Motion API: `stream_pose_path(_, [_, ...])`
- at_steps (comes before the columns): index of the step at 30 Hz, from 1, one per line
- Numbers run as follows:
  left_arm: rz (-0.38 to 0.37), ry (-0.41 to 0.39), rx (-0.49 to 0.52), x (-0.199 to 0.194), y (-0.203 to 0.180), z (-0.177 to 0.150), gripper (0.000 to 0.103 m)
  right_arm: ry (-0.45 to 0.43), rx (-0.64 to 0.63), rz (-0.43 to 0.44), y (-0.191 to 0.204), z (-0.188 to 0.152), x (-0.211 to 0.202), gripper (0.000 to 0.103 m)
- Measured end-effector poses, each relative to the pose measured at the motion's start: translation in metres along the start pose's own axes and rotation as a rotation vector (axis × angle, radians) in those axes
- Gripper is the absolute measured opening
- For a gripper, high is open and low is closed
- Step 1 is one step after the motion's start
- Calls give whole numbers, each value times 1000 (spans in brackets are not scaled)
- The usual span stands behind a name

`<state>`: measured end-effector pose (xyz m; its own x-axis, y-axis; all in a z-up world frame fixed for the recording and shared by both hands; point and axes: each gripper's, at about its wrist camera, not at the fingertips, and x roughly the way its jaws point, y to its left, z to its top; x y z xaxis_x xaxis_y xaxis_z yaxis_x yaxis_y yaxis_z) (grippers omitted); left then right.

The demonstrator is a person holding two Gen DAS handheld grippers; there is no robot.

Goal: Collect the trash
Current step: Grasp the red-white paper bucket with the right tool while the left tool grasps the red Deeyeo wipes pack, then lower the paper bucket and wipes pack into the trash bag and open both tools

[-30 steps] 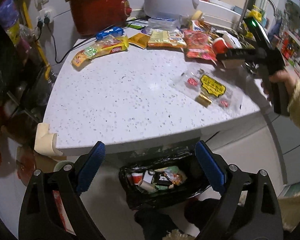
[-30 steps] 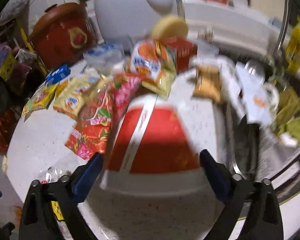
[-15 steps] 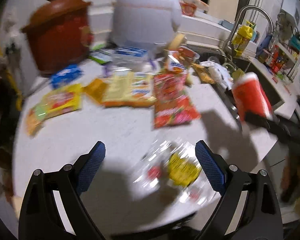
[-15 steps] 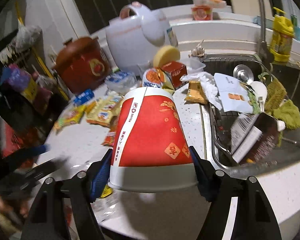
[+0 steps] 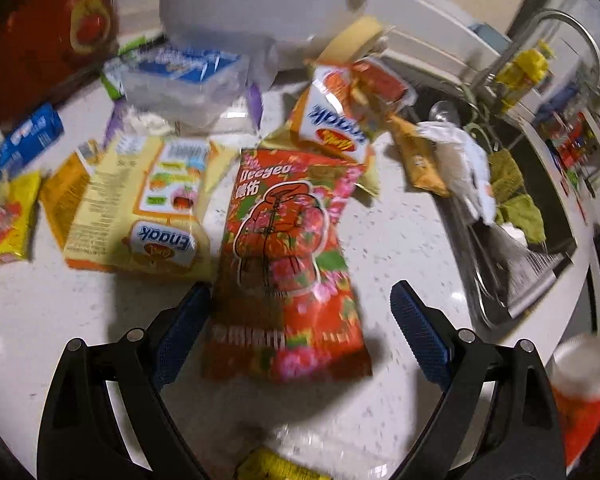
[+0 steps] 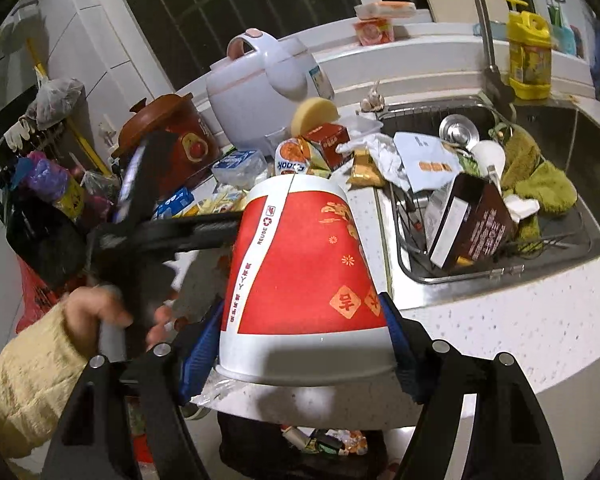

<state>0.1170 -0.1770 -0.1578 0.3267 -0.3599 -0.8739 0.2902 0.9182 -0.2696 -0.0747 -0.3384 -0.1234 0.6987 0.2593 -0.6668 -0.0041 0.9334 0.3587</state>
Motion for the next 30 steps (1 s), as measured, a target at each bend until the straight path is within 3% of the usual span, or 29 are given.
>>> stream_pose_path(2, [-3,-24,0,2,0,2,85,0,-2,7,1,-1,0,72])
stream_pose_path(3, [-12,-28,4,3,0,3,72,2,-6,9,2,-1,1,72])
stream_pose_path(6, [-48,-48,3,0,2,2,48,2,-8,20,3,-1,2,72])
stream_pose_path(8, [-49,-55,8,-4,4,1,40,-2,-9,26,4,0,3,72])
stream_pose_path(14, [-64,-109,53,-38,2,-7,37,-32,-20,49,14,8,-1,72])
stream_pose_path(20, [-92,-217,146,-105,5,-34,37,-56,-68,88,33,15,-12,72])
stream_pose_path(26, [-39,-261,136,-160,45,-78,37,-43,-179,178,71,16,-18,72])
stream_pose_path(30, [8,-221,136,-182,76,-125,37,21,-318,289,109,4,-20,72])
